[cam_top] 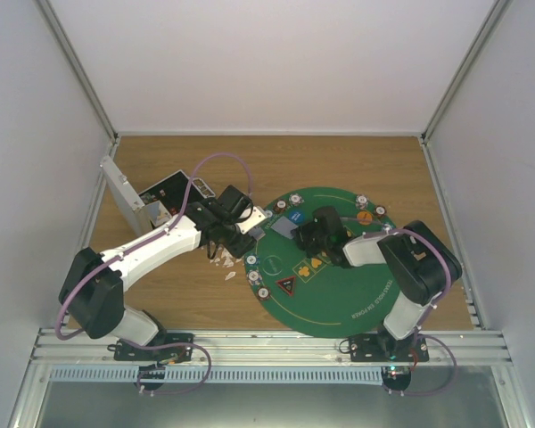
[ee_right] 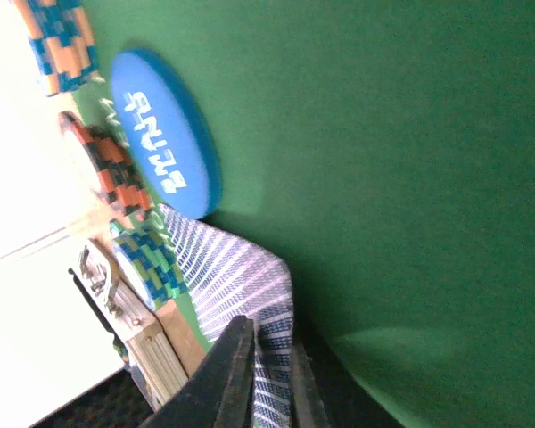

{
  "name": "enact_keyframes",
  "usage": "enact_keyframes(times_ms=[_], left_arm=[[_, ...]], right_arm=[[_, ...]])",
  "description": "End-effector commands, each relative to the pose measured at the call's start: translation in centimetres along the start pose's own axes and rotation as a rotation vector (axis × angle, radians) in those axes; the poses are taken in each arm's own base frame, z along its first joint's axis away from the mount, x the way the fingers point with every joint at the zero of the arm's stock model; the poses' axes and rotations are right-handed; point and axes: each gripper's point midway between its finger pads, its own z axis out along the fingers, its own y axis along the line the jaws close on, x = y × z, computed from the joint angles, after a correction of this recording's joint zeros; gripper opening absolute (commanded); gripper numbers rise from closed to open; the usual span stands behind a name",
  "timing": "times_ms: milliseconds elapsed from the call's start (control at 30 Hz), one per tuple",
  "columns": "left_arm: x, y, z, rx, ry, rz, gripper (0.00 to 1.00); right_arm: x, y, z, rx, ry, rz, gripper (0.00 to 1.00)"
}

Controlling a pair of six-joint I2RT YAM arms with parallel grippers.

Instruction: Distribute texas hold em gaming equipment

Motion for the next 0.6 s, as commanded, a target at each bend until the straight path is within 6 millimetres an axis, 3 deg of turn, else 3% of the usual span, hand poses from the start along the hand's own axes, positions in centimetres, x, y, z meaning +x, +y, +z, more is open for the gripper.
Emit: enact_keyframes(times_ms=[0, 133, 500, 567], left_arm=[[-1.0, 0.2, -0.8, -0.007, -0.059, -0.002, 0.57], [-1.0, 0.3, -0.8, -0.010, -0.059, -0.001, 0.57], [-0.8, 0.0, -0.9, 0.000, -0.064, 0.004, 0.58], [-0.8, -0.2, -0.8, 0.013, -0.066, 0.005, 0.58]], right_arm=[[-0.7, -0.5, 0.1, 0.033, -0.050, -0.026, 0.17], [-0.8, -0.5, -0.2, 0.059, -0.059, -0.035, 0.28], [-1.1, -1.1, -2.6, 0.106, -0.063, -0.041, 0.38], [-1.5, -1.8, -3.6, 0.119, -0.077, -0.027, 0.48]])
